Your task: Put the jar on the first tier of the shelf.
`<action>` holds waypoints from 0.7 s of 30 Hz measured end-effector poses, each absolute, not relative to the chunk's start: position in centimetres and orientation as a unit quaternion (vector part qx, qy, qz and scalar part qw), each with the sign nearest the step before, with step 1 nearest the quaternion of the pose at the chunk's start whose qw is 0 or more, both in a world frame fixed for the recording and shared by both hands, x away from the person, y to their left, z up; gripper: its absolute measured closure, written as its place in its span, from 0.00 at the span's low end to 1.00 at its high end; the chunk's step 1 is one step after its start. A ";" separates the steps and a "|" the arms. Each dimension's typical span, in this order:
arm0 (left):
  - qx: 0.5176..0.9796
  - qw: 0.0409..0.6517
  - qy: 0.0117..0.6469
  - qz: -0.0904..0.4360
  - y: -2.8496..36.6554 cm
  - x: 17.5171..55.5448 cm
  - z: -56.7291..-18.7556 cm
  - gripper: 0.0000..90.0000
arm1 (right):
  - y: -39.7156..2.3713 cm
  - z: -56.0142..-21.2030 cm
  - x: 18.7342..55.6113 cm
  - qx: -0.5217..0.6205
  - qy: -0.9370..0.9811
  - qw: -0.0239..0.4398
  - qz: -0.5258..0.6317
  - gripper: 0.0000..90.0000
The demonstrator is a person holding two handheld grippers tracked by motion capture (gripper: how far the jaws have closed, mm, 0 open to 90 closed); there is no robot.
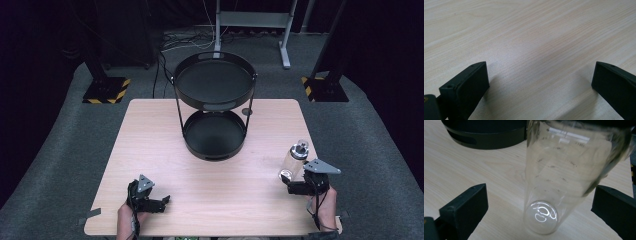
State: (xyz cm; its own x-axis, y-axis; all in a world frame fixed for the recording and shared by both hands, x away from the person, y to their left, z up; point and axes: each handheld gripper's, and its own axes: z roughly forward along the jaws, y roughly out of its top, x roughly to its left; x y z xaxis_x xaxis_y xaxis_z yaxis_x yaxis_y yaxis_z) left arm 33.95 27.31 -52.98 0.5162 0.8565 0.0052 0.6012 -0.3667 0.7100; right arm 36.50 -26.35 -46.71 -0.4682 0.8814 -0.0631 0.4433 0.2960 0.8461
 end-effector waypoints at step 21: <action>0.804 0.334 0.454 0.190 27.3 34.0 -53.0 0.01 | -26.3 -45.0 39.1 0.429 0.751 0.277 0.418 0.00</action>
